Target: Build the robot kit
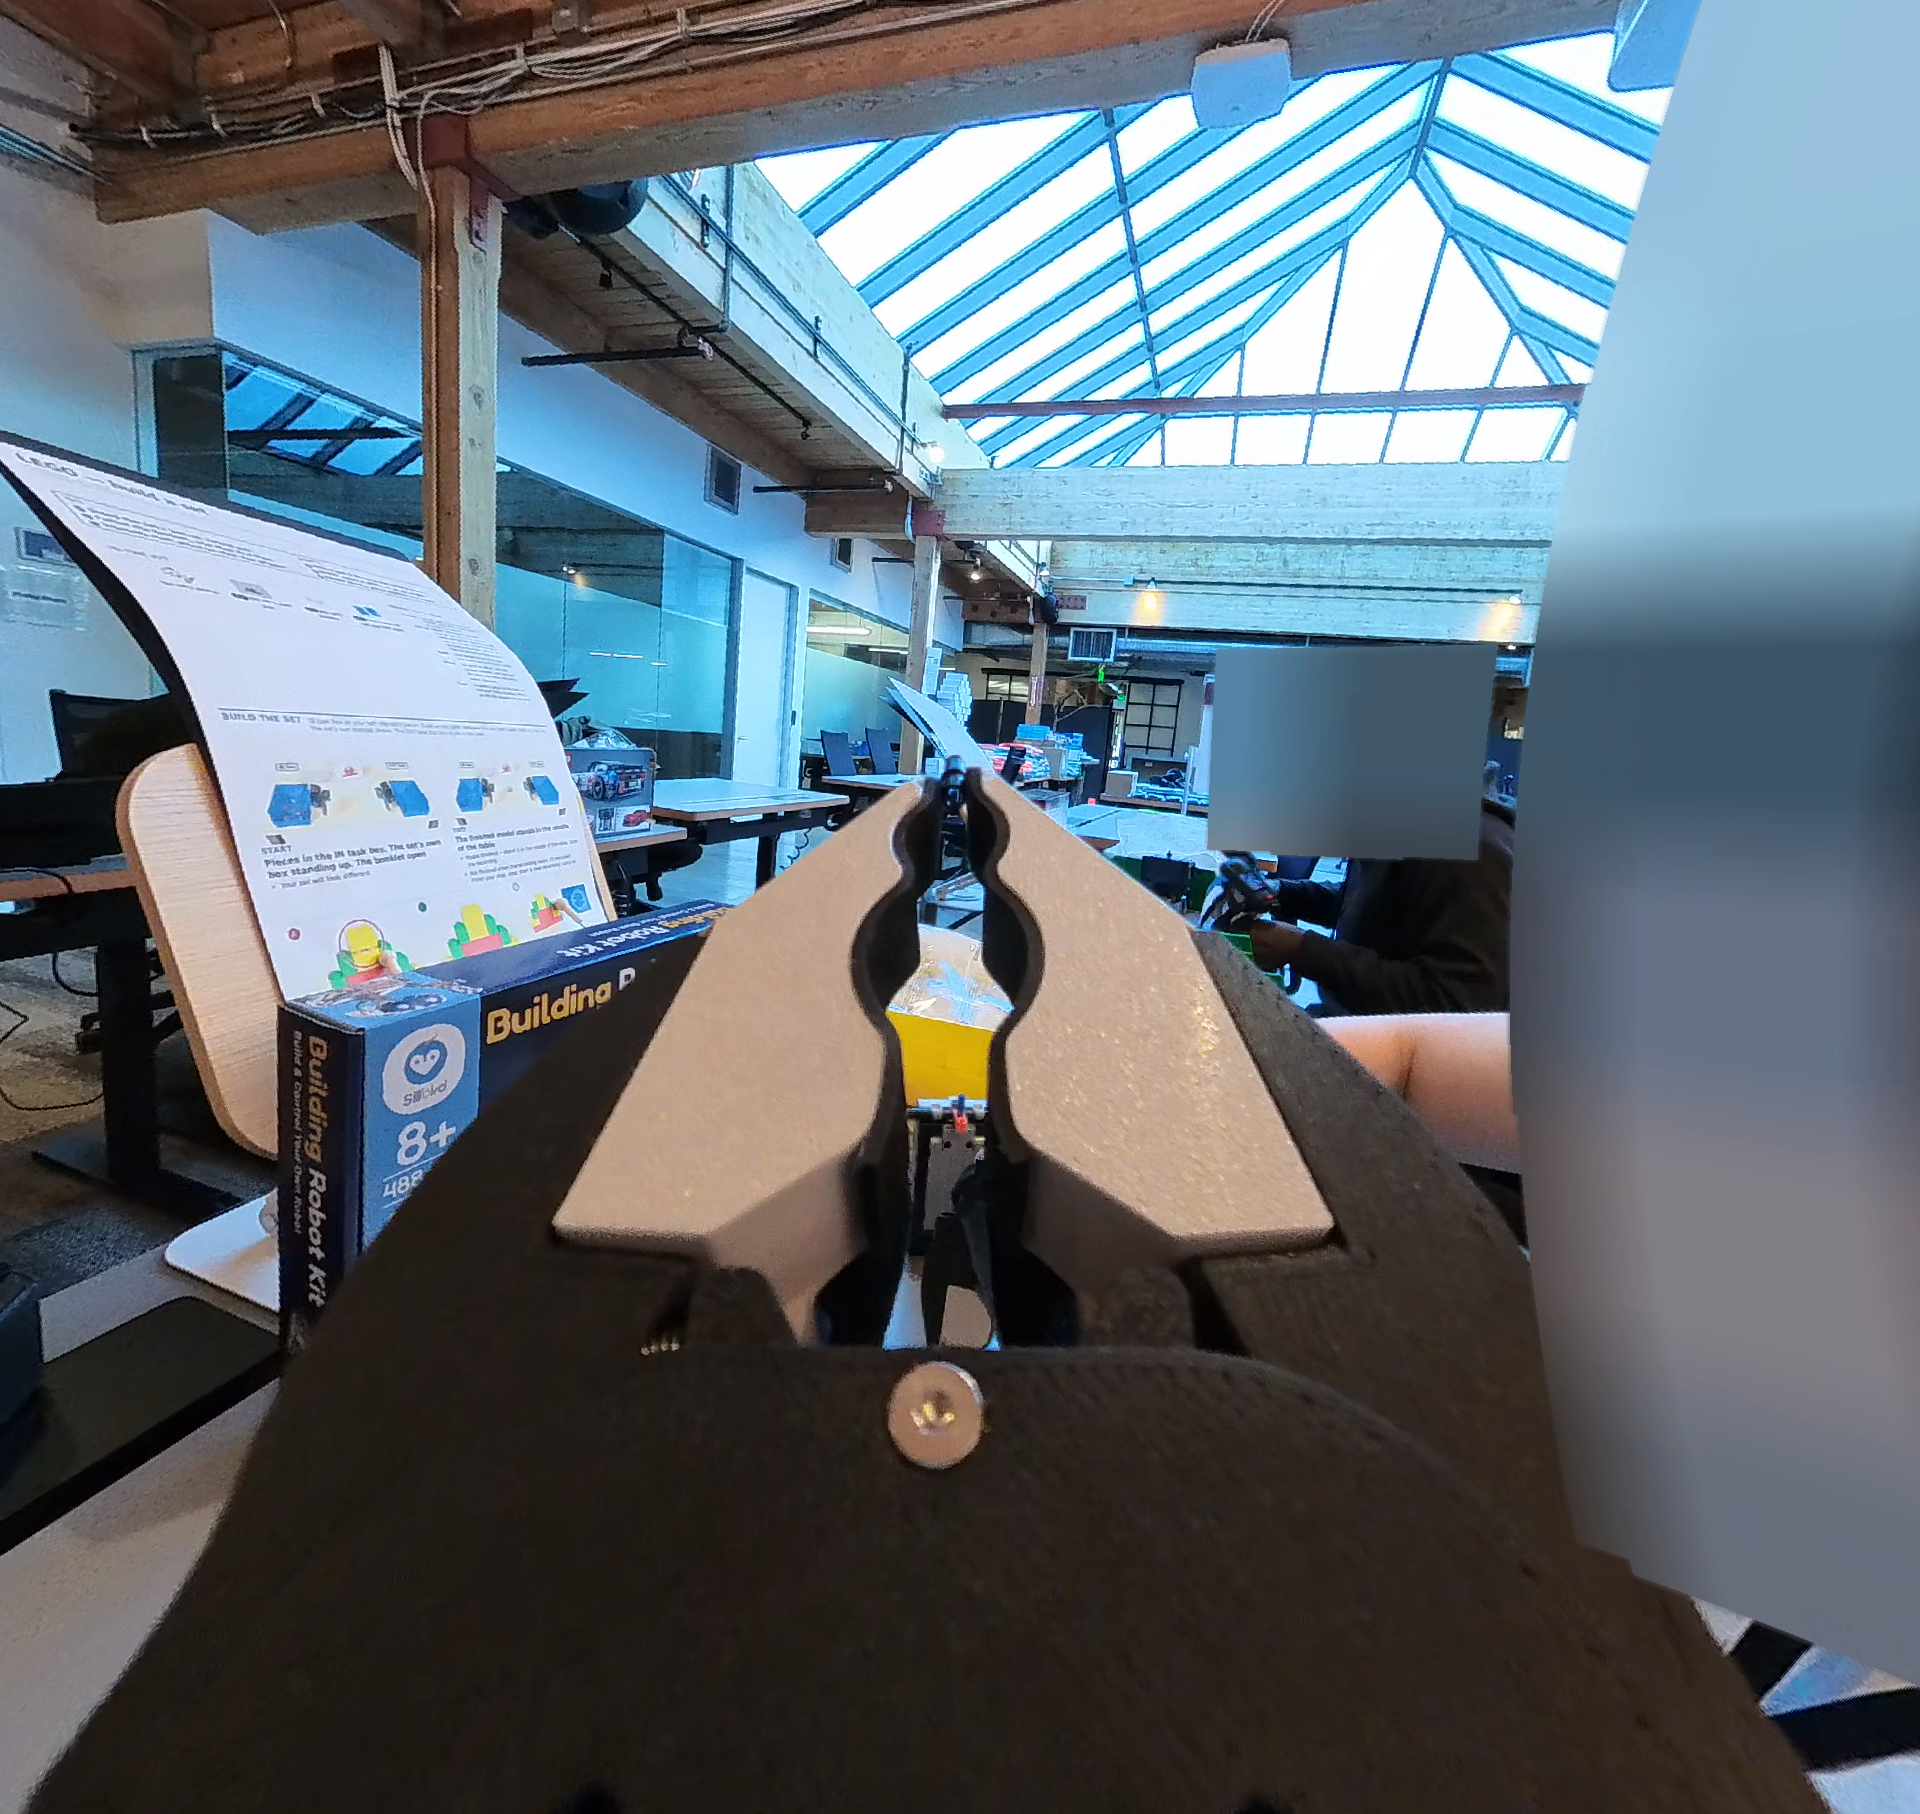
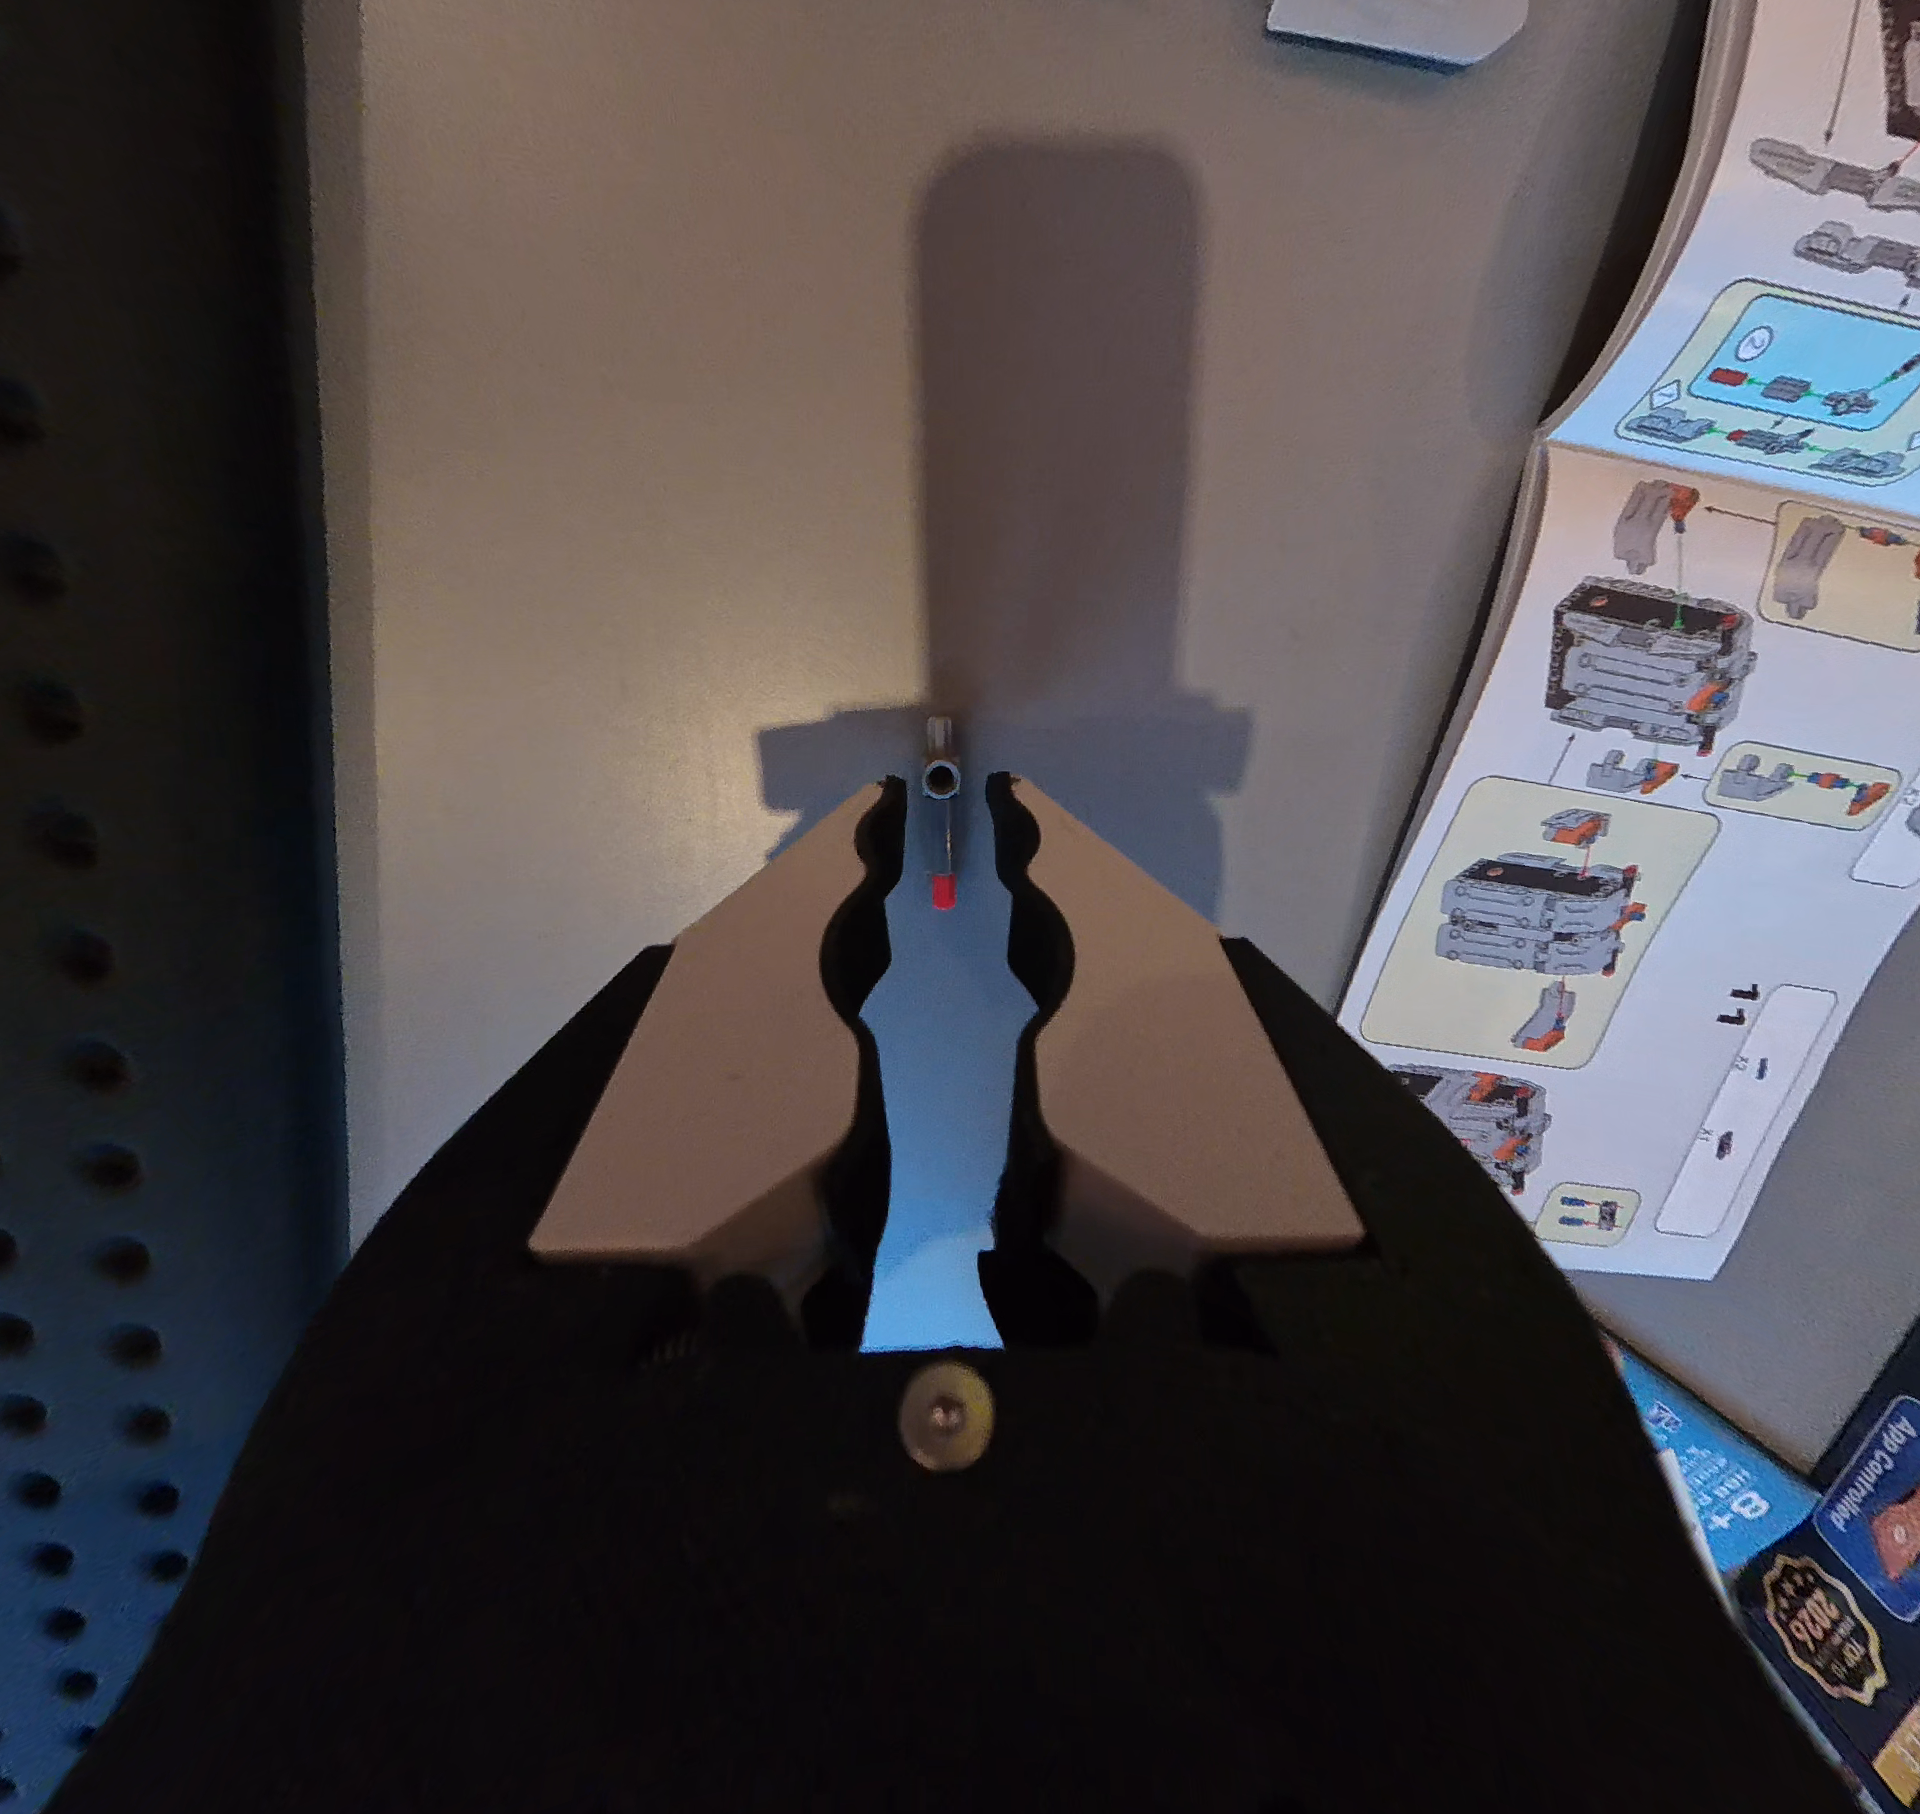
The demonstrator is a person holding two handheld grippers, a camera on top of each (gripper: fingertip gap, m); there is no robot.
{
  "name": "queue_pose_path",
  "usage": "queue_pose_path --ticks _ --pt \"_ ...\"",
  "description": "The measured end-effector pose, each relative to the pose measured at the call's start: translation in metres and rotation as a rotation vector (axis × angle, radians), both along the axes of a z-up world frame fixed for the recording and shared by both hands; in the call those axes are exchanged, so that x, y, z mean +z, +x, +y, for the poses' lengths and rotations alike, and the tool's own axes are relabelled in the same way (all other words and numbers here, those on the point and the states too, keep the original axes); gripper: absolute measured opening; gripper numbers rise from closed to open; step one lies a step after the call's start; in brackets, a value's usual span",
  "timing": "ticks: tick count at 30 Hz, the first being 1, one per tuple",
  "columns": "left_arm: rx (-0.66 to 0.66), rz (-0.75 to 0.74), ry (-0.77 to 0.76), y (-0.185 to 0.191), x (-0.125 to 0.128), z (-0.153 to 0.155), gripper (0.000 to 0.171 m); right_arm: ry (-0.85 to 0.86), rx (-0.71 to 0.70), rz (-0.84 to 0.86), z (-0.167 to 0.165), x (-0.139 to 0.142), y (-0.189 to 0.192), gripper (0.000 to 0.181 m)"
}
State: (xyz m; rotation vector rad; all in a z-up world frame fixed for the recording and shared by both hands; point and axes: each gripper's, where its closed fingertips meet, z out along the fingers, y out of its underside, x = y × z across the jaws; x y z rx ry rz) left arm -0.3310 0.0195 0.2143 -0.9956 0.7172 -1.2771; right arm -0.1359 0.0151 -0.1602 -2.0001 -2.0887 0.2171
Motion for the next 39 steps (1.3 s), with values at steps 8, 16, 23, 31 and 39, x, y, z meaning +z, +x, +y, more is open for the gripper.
queue_pose_path --ticks 8,16,23,31,39 --pt "-0.006 0.008 -0.005 0.003 -0.001 0.001 0.002 -0.015 0.001 0.017 -0.001 -0.002 -0.004 0.007" --pt "-0.004 0.007 -0.001 0.002 0.000 0.000 0.003 -0.016 0.005 0.006 -0.001 -0.004 -0.003 0.007" --pt "0.001 0.006 0.007 0.001 0.000 -0.001 0.002 -0.022 0.007 0.001 -0.002 -0.004 -0.002 0.005" --pt "0.004 0.001 0.005 0.000 0.001 -0.001 0.002 -0.018 0.002 0.009 -0.001 -0.004 -0.002 0.005" --pt "0.007 -0.004 0.008 -0.004 0.000 -0.002 0.002 0.025 -0.010 0.187 0.004 0.023 -0.017 0.005"
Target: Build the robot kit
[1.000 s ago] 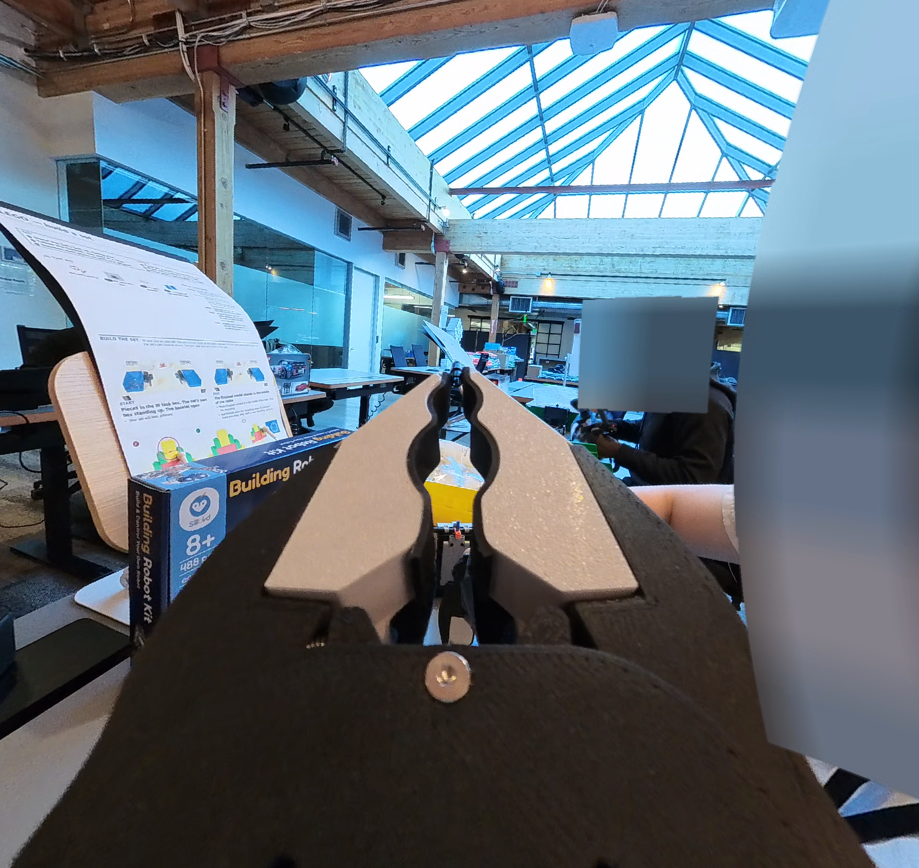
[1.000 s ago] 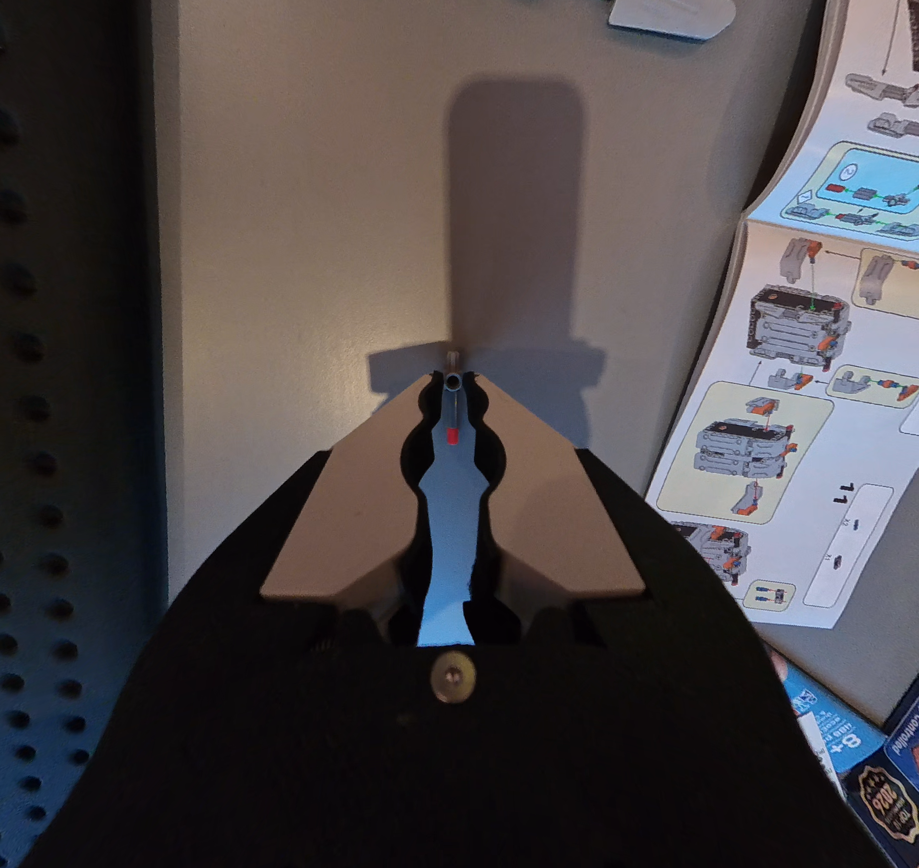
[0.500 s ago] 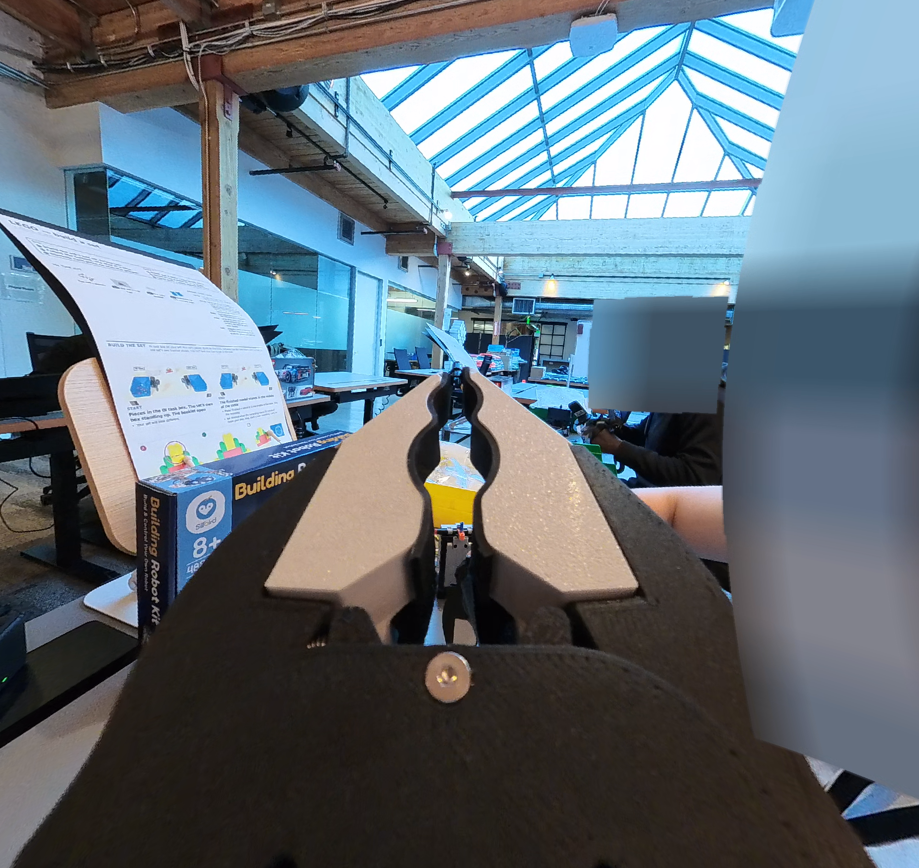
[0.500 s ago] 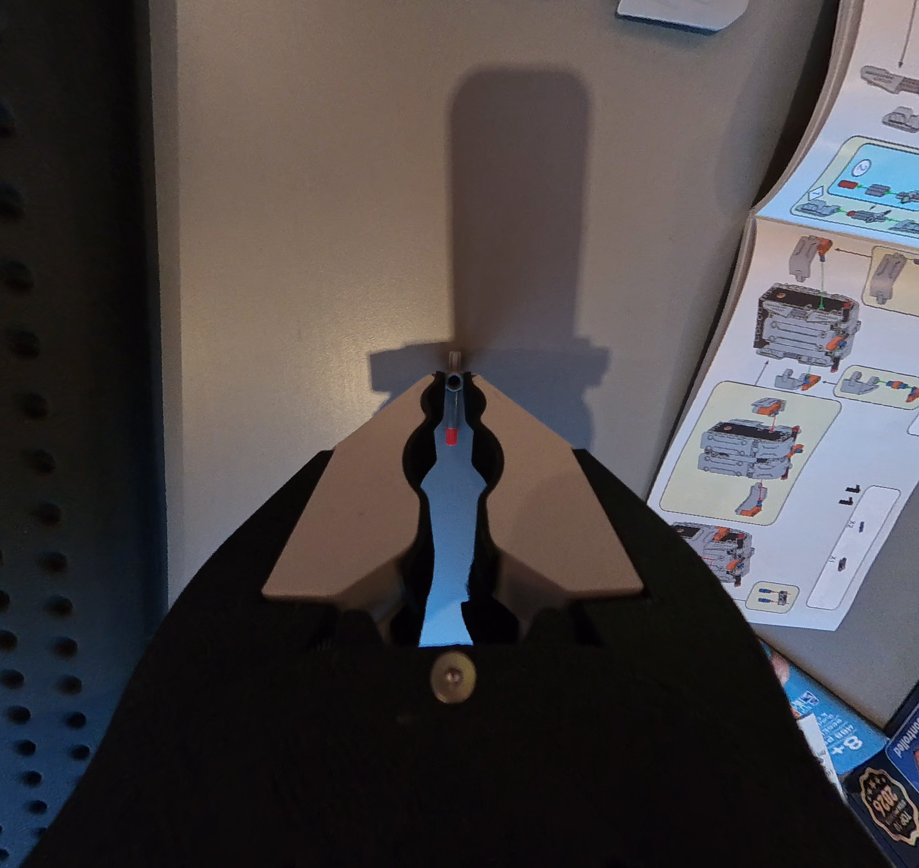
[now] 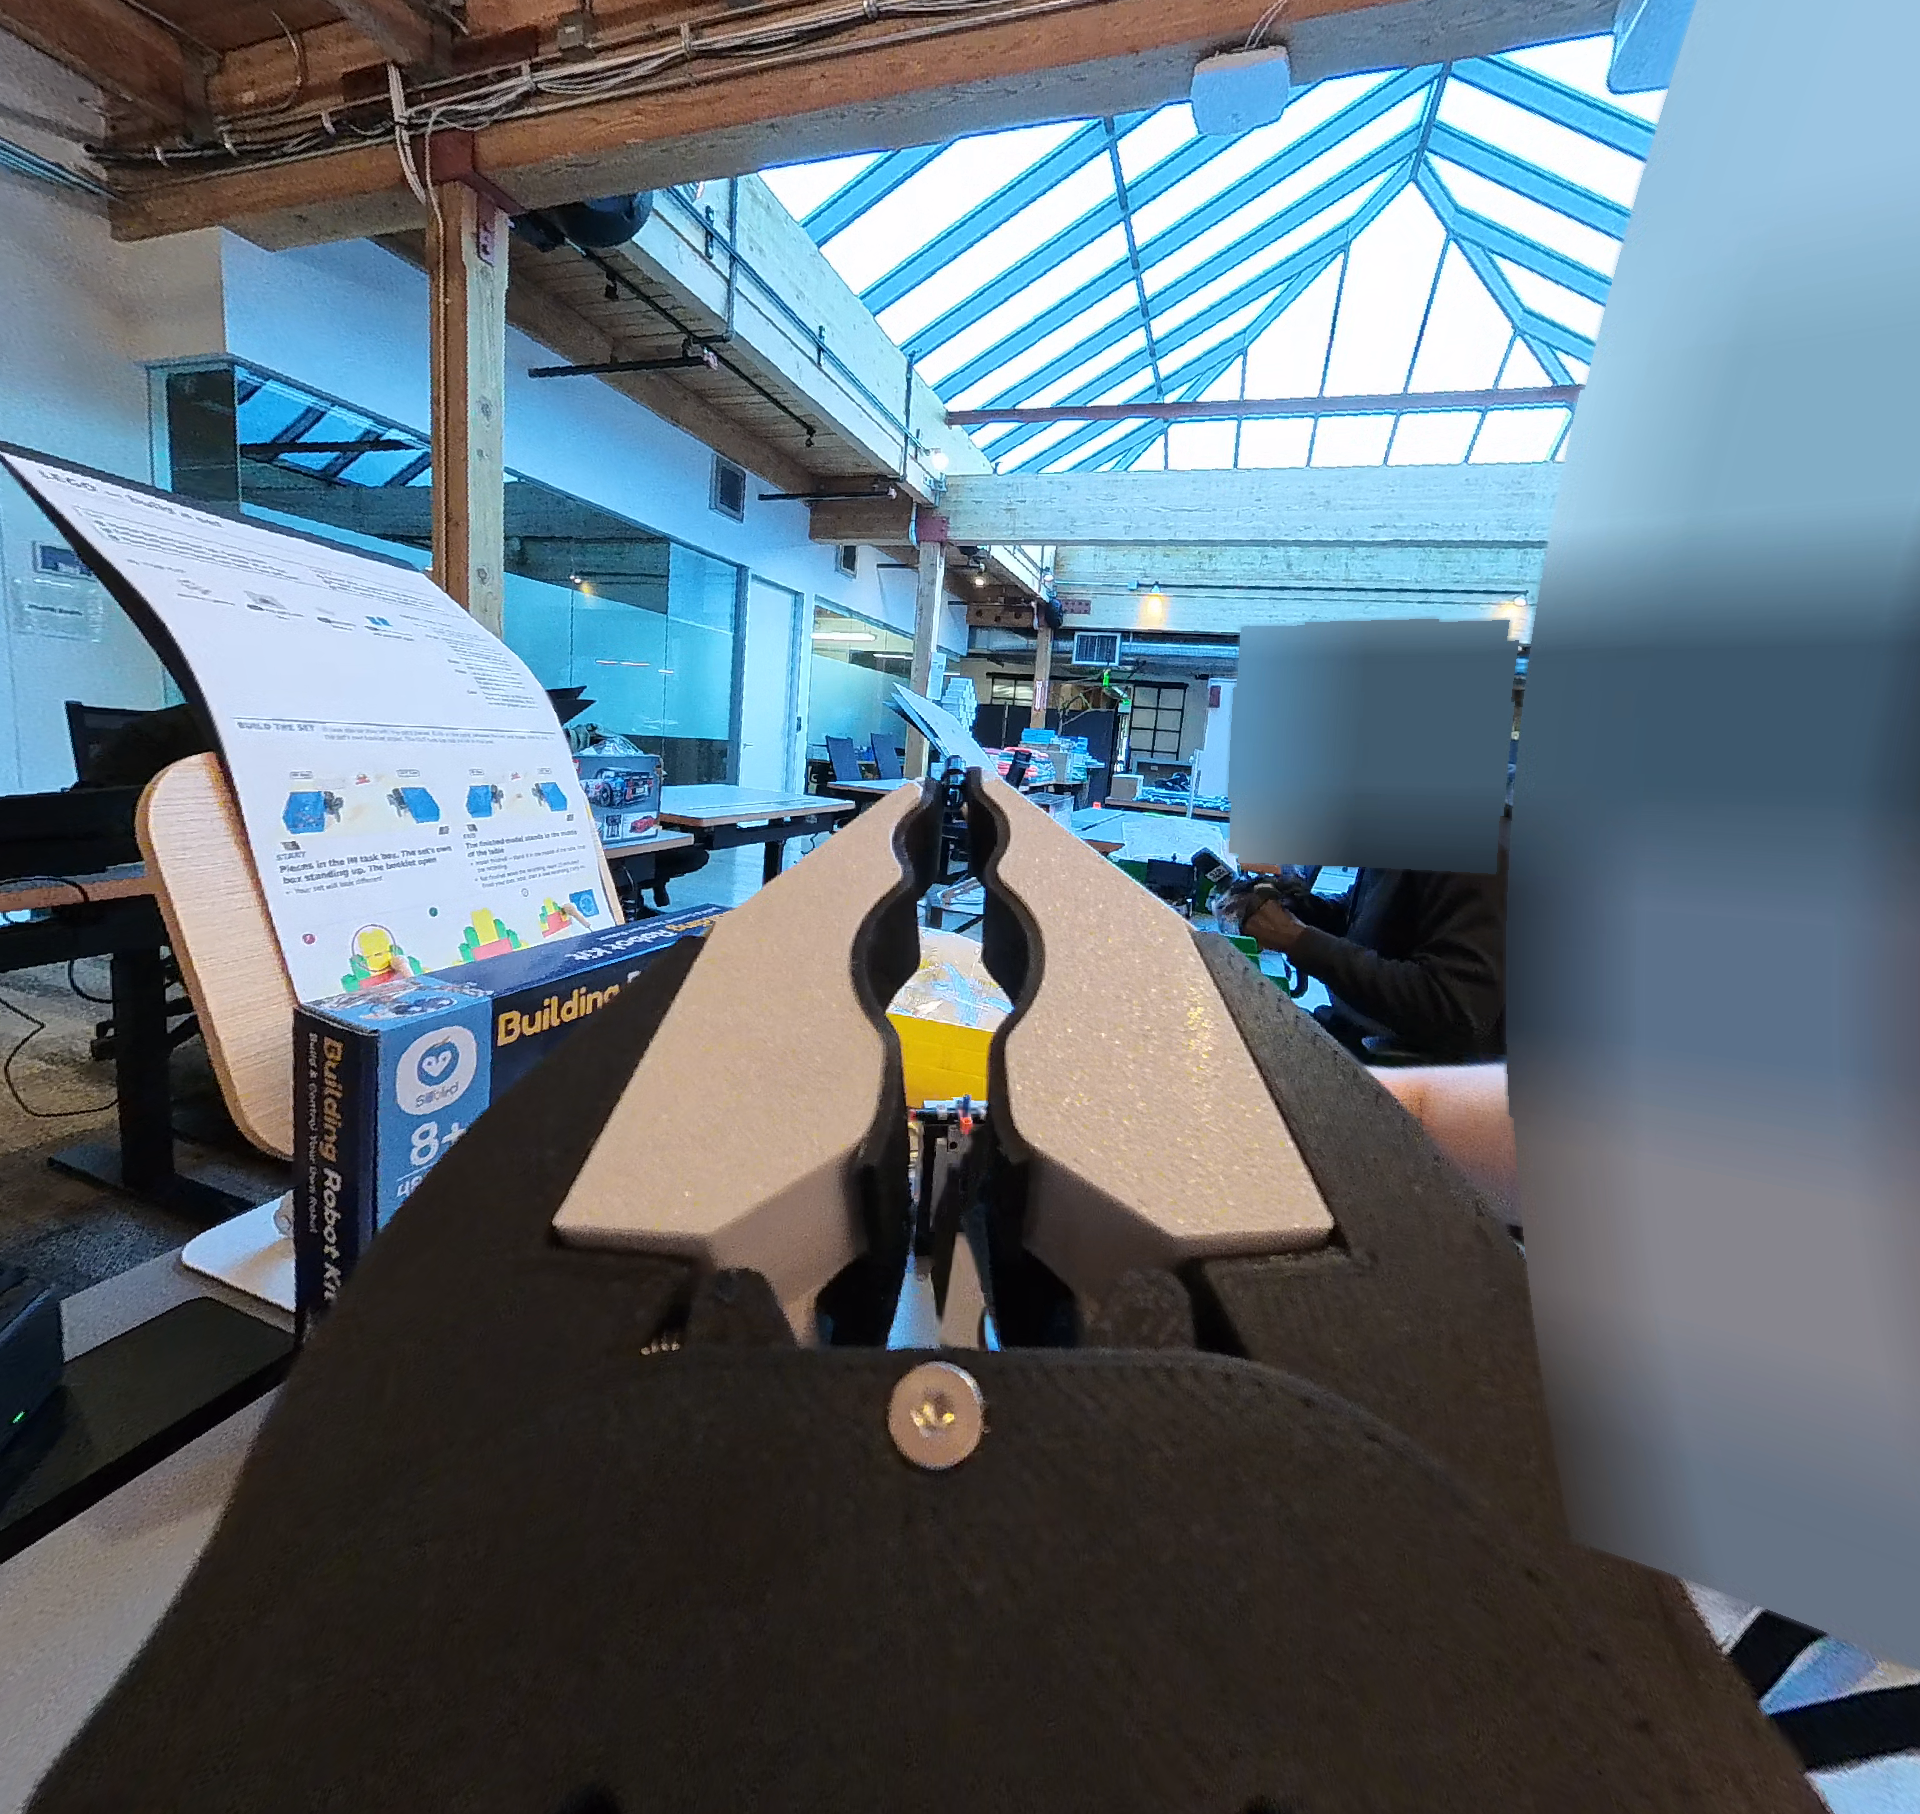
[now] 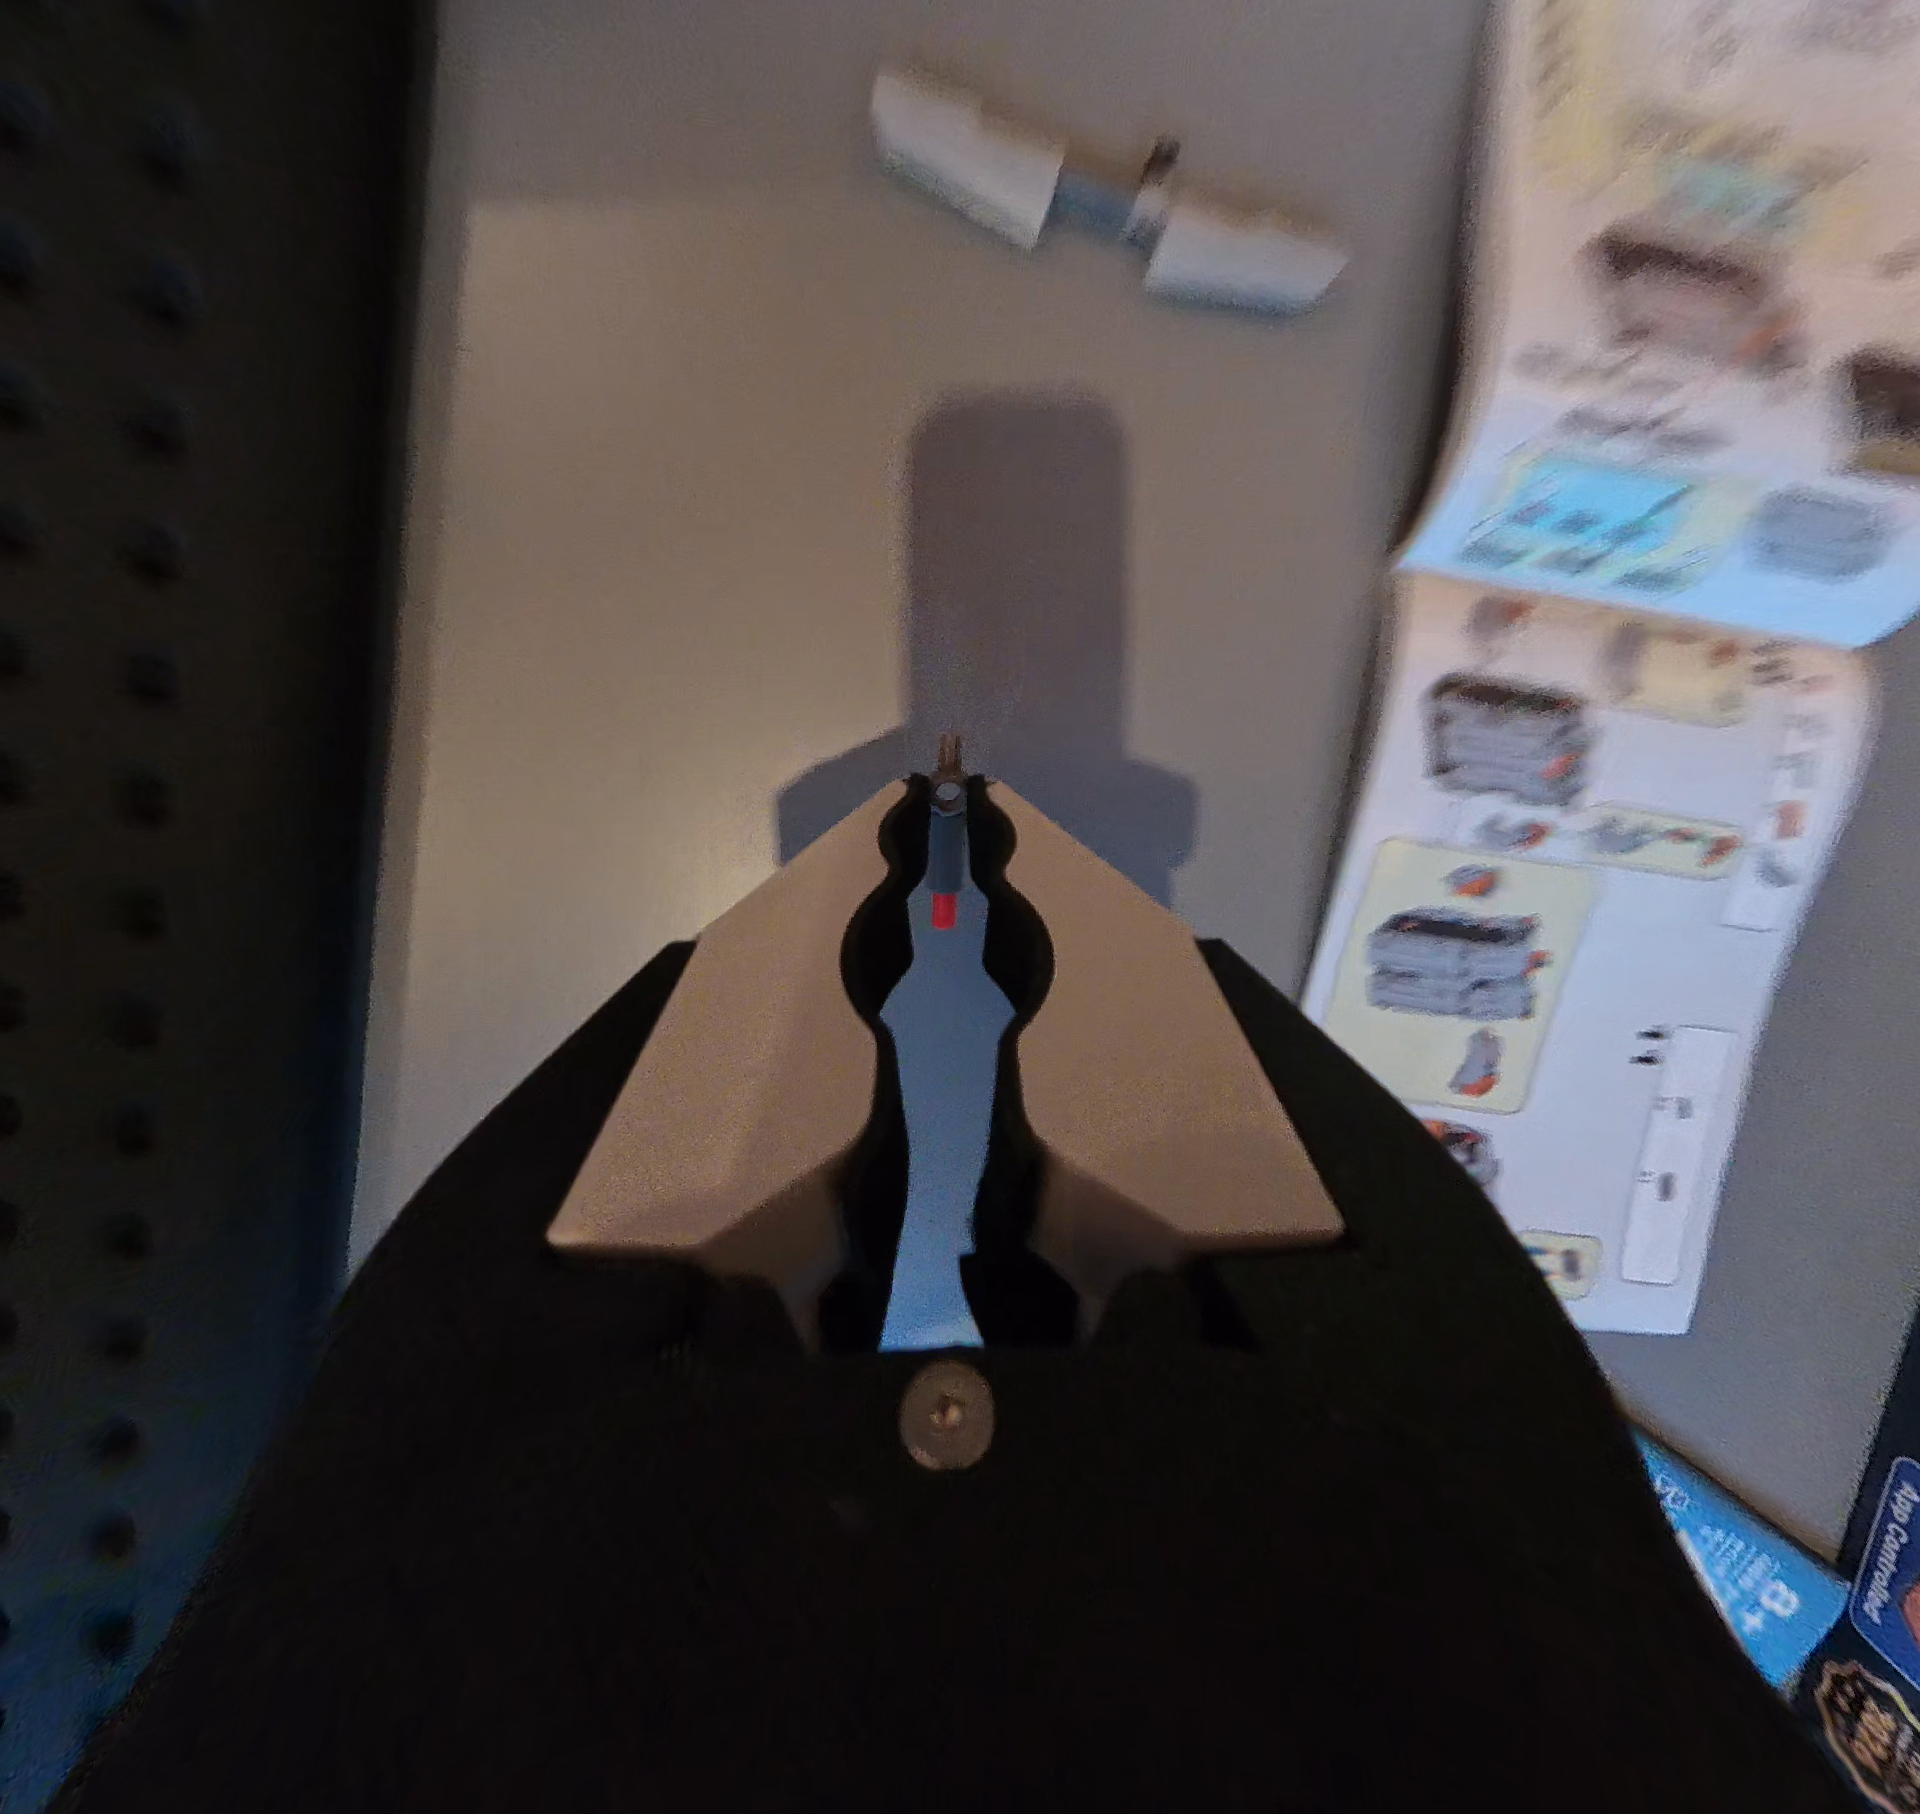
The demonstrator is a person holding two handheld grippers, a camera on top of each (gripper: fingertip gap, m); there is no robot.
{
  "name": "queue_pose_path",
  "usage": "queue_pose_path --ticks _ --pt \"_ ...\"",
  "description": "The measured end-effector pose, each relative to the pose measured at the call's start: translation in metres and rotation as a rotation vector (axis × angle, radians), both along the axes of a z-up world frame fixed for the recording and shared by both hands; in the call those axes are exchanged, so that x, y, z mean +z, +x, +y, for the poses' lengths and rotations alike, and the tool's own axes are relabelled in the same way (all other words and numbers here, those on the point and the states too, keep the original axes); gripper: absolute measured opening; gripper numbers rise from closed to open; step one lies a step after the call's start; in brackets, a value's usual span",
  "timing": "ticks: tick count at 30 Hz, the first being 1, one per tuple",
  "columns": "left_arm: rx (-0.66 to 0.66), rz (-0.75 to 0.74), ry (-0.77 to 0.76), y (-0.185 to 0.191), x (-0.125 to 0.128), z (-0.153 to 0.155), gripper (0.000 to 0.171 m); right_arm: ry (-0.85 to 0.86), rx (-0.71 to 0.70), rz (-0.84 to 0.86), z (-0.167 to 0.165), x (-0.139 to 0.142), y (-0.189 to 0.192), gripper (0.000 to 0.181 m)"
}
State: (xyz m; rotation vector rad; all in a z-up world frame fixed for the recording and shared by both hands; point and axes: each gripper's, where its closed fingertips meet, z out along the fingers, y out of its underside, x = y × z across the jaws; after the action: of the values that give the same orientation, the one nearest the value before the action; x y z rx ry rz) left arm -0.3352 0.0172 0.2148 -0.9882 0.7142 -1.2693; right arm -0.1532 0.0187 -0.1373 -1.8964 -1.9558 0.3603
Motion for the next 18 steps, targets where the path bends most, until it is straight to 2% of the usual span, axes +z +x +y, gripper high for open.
queue_pose_path --ticks 2,5,8,11,13,15,18 --pt "0.012 0.005 -0.007 -0.001 -0.001 0.002 0.002 0.037 -0.042 0.216 0.011 0.048 -0.020 0.005" --pt "0.031 0.027 -0.025 0.002 -0.005 0.008 0.002 0.127 -0.087 0.614 0.026 0.149 -0.038 0.005" --pt "0.027 0.042 -0.034 0.008 -0.007 0.010 0.002 0.157 -0.102 0.955 0.028 0.243 -0.031 0.005" --pt "0.027 0.050 -0.029 0.011 -0.006 0.010 0.002 0.174 -0.102 1.190 0.022 0.311 -0.009 0.005" --pt "0.024 0.055 -0.031 0.013 -0.006 0.010 0.002 0.206 -0.110 1.292 0.020 0.339 0.007 0.005" --pt "0.024 0.062 -0.042 0.015 -0.008 0.012 0.002 0.196 -0.118 1.367 0.018 0.353 0.020 0.005" --pt "0.024 0.067 -0.058 0.017 -0.011 0.016 0.002 0.164 -0.123 1.432 0.017 0.345 0.031 0.004"
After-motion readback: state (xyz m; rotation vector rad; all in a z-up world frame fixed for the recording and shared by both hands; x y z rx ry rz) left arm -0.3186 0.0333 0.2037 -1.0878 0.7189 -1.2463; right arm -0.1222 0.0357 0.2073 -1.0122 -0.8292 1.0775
